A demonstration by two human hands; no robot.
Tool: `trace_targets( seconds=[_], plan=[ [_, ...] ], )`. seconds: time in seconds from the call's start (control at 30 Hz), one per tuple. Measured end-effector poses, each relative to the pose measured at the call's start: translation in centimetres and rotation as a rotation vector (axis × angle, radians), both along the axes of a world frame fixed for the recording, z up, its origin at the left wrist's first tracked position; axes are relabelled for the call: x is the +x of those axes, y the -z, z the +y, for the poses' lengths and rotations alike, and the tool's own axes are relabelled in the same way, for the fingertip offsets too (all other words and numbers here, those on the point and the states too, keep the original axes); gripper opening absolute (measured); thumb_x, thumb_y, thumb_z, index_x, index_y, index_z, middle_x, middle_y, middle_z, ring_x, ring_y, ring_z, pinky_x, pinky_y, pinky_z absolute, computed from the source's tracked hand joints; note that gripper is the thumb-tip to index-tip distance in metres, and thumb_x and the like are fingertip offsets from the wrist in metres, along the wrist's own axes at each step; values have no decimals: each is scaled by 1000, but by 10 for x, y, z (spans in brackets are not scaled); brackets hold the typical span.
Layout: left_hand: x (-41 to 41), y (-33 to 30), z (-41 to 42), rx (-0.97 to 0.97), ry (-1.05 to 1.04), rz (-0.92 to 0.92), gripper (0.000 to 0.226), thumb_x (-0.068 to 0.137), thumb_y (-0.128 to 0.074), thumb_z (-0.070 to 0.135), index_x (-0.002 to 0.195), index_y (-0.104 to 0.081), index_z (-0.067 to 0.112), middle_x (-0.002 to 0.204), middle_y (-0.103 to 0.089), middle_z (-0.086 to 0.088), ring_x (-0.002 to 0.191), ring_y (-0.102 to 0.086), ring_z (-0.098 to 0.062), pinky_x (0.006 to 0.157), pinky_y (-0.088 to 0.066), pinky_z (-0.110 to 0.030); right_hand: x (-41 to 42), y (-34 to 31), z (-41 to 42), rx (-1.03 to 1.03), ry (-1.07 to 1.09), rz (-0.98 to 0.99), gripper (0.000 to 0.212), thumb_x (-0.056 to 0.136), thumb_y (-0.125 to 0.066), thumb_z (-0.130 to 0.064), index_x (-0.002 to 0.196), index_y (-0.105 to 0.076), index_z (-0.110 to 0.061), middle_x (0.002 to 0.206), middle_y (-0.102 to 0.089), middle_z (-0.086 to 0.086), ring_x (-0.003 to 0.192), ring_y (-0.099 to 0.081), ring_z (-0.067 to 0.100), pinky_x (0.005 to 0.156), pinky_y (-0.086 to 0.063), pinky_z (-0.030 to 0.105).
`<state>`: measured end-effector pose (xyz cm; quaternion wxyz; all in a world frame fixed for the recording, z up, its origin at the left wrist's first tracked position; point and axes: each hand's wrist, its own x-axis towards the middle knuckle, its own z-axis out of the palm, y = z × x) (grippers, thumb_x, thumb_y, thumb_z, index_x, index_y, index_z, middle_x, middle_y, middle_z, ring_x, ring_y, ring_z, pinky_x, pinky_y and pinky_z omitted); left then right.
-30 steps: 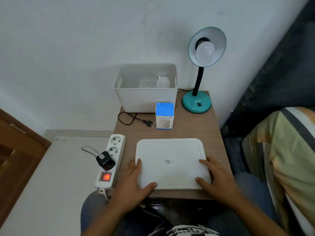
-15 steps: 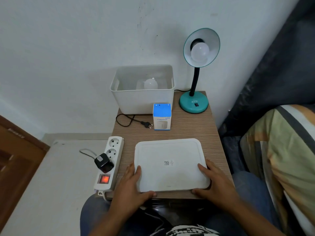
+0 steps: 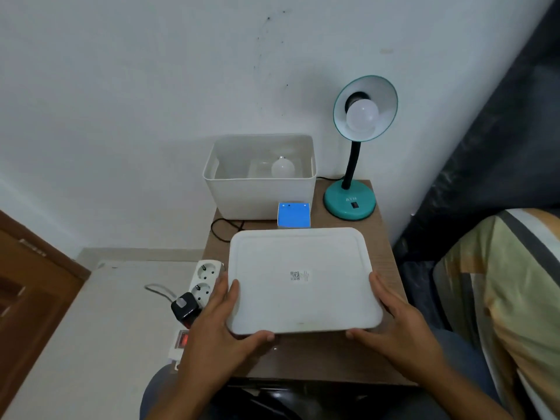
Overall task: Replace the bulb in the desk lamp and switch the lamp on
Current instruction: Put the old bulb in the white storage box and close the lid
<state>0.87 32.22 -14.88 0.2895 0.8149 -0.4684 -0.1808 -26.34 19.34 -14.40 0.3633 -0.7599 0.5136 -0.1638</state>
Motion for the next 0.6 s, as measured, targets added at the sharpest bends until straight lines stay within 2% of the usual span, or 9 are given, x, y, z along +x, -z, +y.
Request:
trace_targets(
  seconds=[0.13,0.23,0.33,0.4,0.43,0.53,0.6],
  plan=[
    [16,-24,-18,-64,11,-14,114,58,-83,62,153,-28,29,156,-9,24,144,-25,-5,116,-25,-31,20,-26,-22,-58,-21,-51,112,67,-84,-38,148,-7,-35,144,-16,-25,131,-19,-2,110,-22,23],
    [34,-37,-37,-137,-2,-34,114,57,-85,59,152,-31,26,156,-14,23,138,-25,1,113,-24,-25,36,-42,-46,-75,-50,-138,108,67,-84,-34,143,-7,-41,143,-18,-30,133,-23,-4,108,-20,19],
    [52,-50,-60,-154,-8,-48,119,57,-83,61,154,-25,25,156,-16,18,144,-26,-7,115,-24,-29,57,-51,-73,-110,-76,-133,112,67,-84,-38,150,-9,-33,148,-20,-26,136,-25,1,111,-22,21],
    [64,-60,-76,-164,-7,-48,120,58,-82,61,155,-21,27,158,-17,16,144,-27,-10,115,-27,-33,72,-56,-90,-95,-69,-162,113,64,-84,-42,150,-10,-34,151,-22,-22,138,-26,3,113,-25,26],
    [70,-64,-84,-172,-4,-42,120,58,-83,60,155,-19,28,159,-18,15,143,-27,-10,114,-28,-33,80,-58,-98,-86,-68,-190,113,64,-84,-40,149,-11,-37,149,-24,-25,136,-29,0,112,-26,23],
    [92,-75,-109,-187,-3,-31,120,59,-87,55,155,-20,27,160,-20,12,144,-26,-9,114,-26,-30,102,-64,-119,-88,-63,-247,107,66,-86,-23,143,-14,-39,135,-27,-34,123,-33,-9,99,-26,2],
    [108,-80,-124,-174,2,-27,119,59,-88,52,155,-22,25,160,-21,11,145,-24,-7,114,-22,-26,116,-67,-133,-84,-57,-235,108,66,-87,-21,149,-18,-27,141,-27,-26,128,-32,-3,102,-25,7]
  ],
)
